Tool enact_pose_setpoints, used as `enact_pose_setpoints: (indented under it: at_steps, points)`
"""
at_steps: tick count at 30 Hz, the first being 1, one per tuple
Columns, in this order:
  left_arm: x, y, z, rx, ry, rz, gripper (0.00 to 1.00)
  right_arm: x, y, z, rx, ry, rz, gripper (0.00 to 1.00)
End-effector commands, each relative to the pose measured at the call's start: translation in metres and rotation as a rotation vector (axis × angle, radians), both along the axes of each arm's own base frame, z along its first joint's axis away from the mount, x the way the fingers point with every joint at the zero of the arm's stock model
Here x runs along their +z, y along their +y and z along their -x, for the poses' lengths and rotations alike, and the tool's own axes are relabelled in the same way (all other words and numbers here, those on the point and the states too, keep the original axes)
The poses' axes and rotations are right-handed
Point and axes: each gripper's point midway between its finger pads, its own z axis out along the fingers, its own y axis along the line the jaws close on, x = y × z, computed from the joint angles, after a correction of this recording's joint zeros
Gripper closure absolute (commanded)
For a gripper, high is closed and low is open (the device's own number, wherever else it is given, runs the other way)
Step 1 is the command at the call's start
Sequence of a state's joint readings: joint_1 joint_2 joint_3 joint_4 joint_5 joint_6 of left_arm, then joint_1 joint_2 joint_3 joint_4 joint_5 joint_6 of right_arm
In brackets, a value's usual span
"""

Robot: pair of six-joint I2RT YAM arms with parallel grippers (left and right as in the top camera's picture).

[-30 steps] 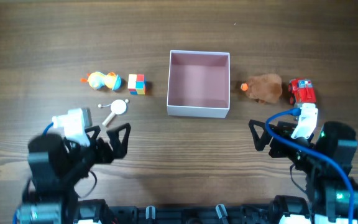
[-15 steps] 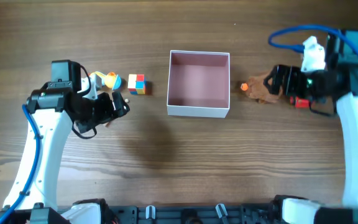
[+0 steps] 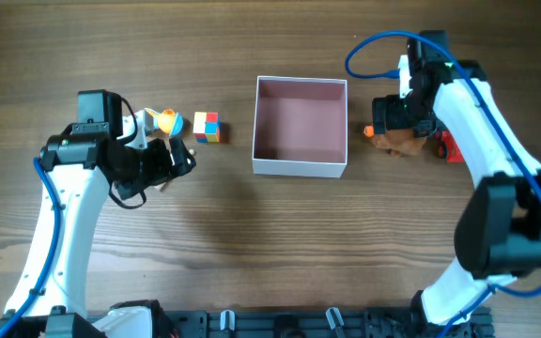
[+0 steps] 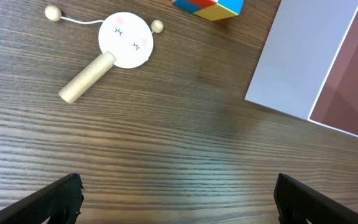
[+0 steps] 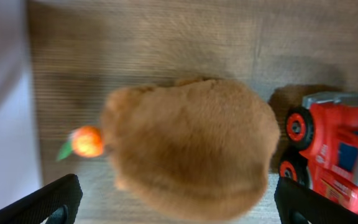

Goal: Pack container
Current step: 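Move the right gripper to the brown plush hedgehog and grasp it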

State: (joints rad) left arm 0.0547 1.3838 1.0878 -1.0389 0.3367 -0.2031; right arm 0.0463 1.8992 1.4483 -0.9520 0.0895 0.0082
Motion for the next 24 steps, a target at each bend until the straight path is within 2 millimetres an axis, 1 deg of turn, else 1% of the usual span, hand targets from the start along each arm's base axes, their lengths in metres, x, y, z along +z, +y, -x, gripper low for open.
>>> enact_pose_setpoints:
  at_steps: [1, 2, 5, 6, 7, 8, 9, 11, 12, 13, 14, 15, 17, 18, 19, 20, 21, 22, 23, 24]
  points:
    - [0.006, 0.003, -0.005, -0.007, -0.026, -0.01, 0.0, -0.023, -0.011, -0.004, -0.099, 0.039, 0.032, 0.0]
    - [0.006, 0.003, -0.005, -0.007, -0.026, -0.01, 0.0, -0.029, -0.011, -0.004, -0.116, 0.05, 0.021, 0.0]
    - [0.006, 0.003, -0.005, -0.007, -0.026, -0.01, 0.0, -0.048, 0.007, -0.006, -0.101, 0.078, -0.082, 0.0]
    - [0.006, 0.003, -0.005, -0.007, -0.027, -0.011, 0.0, -0.054, 0.01, -0.007, -0.1, 0.086, -0.102, 0.01]
    - [0.006, 0.003, -0.005, -0.007, -0.026, -0.01, 0.0, -0.06, 0.014, -0.006, -0.105, 0.102, -0.122, 0.03]
    - [0.006, 0.003, -0.005, -0.007, -0.026, -0.01, 0.0, -0.073, 0.014, -0.002, -0.13, 0.136, -0.124, 0.26]
    - [0.006, 0.003, -0.005, -0.007, -0.026, -0.011, 0.0, -0.078, 0.014, 0.0, -0.135, 0.15, -0.123, 0.36]
    - [0.006, 0.003, -0.005, -0.007, -0.026, -0.01, 0.0, -0.085, 0.012, 0.004, -0.143, 0.176, -0.121, 0.61]
    - [0.006, 0.003, -0.005, -0.007, -0.026, -0.01, 0.0, -0.087, 0.011, 0.006, -0.147, 0.184, -0.121, 0.67]
    - [0.006, 0.003, -0.005, -0.007, -0.026, -0.011, 0.0, -0.087, 0.01, 0.007, -0.157, 0.187, -0.121, 0.71]
    - [0.006, 0.003, -0.005, -0.007, -0.026, -0.01, 0.0, -0.086, 0.01, 0.009, -0.178, 0.194, -0.122, 0.78]
    - [0.006, 0.003, -0.005, -0.007, -0.026, -0.011, 0.0, -0.083, 0.01, 0.011, -0.196, 0.197, -0.122, 0.8]
    - [0.006, 0.003, -0.005, -0.007, -0.026, -0.011, 0.0, -0.066, 0.01, 0.012, -0.194, 0.182, -0.124, 0.82]
    - [0.006, 0.003, -0.005, -0.007, -0.026, -0.01, 0.0, -0.05, 0.009, 0.012, -0.193, 0.157, -0.123, 0.83]
    - [0.006, 0.003, -0.005, -0.007, -0.026, -0.011, 0.0, -0.02, 0.01, 0.009, -0.188, 0.092, -0.131, 0.83]
    - [0.006, 0.003, -0.005, -0.007, -0.026, -0.01, 0.0, 0.001, 0.011, 0.008, -0.18, 0.043, -0.137, 0.83]
    - [0.006, 0.003, -0.005, -0.007, -0.026, -0.011, 0.0, 0.029, 0.015, 0.009, -0.165, -0.022, -0.144, 0.83]
    - [0.006, 0.003, -0.005, -0.007, -0.026, -0.01, 0.0, 0.066, 0.022, 0.014, -0.14, -0.106, -0.155, 0.83]
    - [0.006, 0.003, -0.005, -0.007, -0.026, -0.011, 0.0, 0.086, 0.027, 0.017, -0.123, -0.156, -0.163, 0.83]
    - [0.006, 0.003, -0.006, -0.007, -0.027, -0.011, 0.0, 0.113, 0.036, 0.023, -0.093, -0.228, -0.177, 0.83]
